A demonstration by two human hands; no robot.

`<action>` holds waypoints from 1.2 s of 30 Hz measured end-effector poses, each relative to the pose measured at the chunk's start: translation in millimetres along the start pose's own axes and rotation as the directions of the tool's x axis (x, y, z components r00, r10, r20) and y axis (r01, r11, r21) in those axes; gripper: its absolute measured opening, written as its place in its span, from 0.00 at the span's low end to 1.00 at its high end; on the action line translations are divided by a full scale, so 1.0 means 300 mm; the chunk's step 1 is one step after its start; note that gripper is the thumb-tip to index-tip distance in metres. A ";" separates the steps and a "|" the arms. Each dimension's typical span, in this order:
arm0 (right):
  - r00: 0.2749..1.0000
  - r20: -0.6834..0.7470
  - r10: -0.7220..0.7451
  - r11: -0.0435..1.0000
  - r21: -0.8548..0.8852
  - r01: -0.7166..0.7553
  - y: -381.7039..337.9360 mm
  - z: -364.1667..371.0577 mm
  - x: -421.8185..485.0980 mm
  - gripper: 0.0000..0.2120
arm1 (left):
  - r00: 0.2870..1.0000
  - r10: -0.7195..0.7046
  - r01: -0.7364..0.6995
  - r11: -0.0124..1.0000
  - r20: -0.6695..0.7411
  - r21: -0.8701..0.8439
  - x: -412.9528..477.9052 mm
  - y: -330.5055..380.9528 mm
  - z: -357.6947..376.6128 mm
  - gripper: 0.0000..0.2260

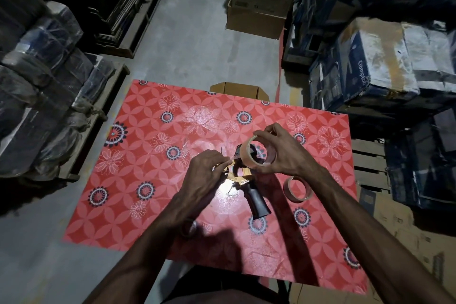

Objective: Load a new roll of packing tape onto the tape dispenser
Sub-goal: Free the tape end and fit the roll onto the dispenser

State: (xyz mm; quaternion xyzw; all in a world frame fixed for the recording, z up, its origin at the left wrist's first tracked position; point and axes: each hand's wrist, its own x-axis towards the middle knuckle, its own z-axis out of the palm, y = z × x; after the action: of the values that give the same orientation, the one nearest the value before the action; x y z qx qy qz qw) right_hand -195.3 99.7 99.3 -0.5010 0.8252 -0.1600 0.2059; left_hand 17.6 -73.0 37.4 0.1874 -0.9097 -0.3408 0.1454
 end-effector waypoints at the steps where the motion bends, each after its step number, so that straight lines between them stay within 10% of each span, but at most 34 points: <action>1: 1.000 0.026 -0.008 1.000 -0.027 0.009 0.003 0.004 0.013 0.48 | 1.000 0.024 -0.024 1.000 0.001 0.012 -0.007 -0.004 0.010 0.06; 19: 0.896 0.431 -0.107 0.842 -0.440 0.312 -0.005 0.058 0.253 0.45 | 0.919 -0.388 0.353 0.887 -0.067 -0.297 -0.184 -0.065 0.227 0.07; 36: 0.890 0.450 -0.071 0.832 -0.466 0.301 0.006 0.097 0.262 0.42 | 0.877 -0.465 0.406 0.851 -0.121 -0.333 -0.195 -0.080 0.343 0.08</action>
State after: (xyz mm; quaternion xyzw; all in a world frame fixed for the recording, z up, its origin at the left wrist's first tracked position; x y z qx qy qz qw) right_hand -214.7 28.6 59.2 -0.6397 0.7202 0.1610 0.2147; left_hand 35.0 -5.8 -61.5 0.3981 -0.7622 -0.4778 0.1799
